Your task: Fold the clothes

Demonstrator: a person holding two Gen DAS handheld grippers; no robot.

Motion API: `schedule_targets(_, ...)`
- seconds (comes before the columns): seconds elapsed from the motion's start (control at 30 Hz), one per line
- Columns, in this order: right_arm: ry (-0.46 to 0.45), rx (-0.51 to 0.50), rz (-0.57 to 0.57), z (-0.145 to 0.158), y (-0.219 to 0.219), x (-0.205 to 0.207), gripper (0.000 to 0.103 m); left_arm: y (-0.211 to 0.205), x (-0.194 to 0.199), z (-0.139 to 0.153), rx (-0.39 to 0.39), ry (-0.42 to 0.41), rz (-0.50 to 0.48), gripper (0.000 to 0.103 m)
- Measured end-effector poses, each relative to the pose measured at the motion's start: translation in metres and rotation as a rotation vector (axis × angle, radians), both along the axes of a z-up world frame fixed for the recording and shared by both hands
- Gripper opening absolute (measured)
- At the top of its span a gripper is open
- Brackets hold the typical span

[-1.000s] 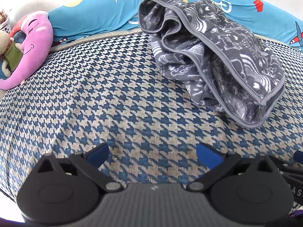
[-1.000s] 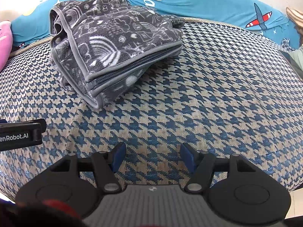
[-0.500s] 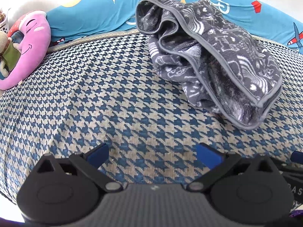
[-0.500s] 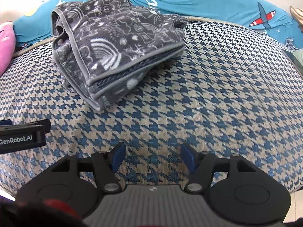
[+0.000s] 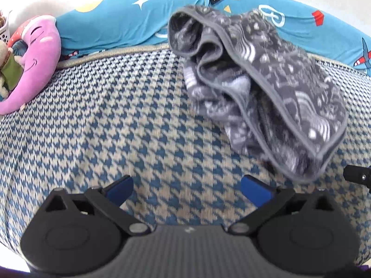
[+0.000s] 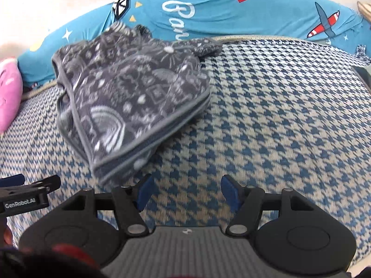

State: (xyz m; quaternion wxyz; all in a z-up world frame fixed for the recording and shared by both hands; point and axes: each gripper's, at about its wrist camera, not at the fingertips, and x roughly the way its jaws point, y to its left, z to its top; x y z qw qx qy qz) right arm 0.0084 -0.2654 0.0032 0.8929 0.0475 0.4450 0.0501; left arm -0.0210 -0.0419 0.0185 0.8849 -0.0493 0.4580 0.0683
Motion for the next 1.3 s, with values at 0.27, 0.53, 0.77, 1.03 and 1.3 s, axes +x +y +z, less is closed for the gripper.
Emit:
schedule_targets(0.27,-0.060,0.094,-0.079,0.014,-0.017,0.034,0.065,0.012,0.038,0.019,-0.015,-0.036,0.008,0.103)
schedule_targets(0.53,-0.126,0.120,-0.105,0.024,-0.024,0.067,0.065,0.011,0.072,0.022,0.007,-0.040,0.013,0.103)
schedule_targets(0.77,-0.136,0.160,-0.124,0.014,-0.015,0.102,0.075,0.012,0.085,0.002,0.041,0.010,0.014,0.103)
schedule_targets(1.03,-0.104,0.190,-0.127,-0.004,0.000,0.117,0.081,0.016,0.084,-0.007,0.047,0.014,0.000,0.103)
schedule_targets(1.3,-0.146,0.107,-0.117,-0.007,0.021,0.119,0.079,0.018,0.080,-0.005,0.043,-0.002,-0.003,0.103)
